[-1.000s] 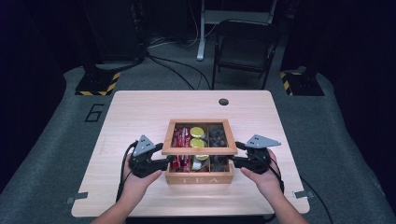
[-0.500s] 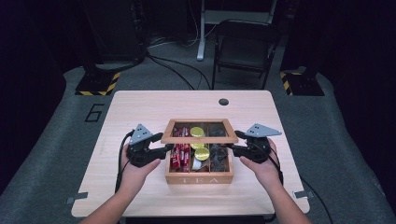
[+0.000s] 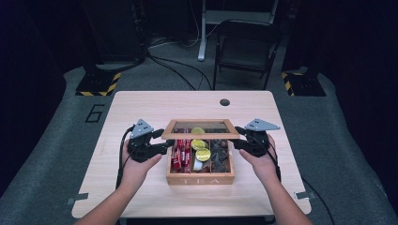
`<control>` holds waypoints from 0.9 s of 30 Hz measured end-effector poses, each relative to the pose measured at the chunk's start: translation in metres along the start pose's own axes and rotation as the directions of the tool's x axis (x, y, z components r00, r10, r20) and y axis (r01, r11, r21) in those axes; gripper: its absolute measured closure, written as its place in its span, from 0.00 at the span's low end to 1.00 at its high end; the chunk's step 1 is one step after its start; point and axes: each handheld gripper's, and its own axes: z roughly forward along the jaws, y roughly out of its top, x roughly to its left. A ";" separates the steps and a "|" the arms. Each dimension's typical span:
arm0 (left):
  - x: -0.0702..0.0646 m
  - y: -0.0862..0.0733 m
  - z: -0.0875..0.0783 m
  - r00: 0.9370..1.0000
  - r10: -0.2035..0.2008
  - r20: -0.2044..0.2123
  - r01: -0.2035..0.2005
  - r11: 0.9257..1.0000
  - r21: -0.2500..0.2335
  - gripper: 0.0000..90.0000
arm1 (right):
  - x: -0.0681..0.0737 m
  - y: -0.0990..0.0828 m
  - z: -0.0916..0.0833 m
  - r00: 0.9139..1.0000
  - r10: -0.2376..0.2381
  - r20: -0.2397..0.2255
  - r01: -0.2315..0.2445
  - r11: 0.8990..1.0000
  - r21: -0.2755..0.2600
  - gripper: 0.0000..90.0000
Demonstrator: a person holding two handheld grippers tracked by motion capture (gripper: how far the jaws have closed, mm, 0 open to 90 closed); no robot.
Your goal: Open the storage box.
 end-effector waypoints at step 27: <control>0.009 0.011 0.005 0.999 -0.021 -0.026 0.020 0.999 -0.040 0.49 | -0.015 0.014 0.014 1.000 -0.020 -0.013 0.020 1.000 0.012 0.61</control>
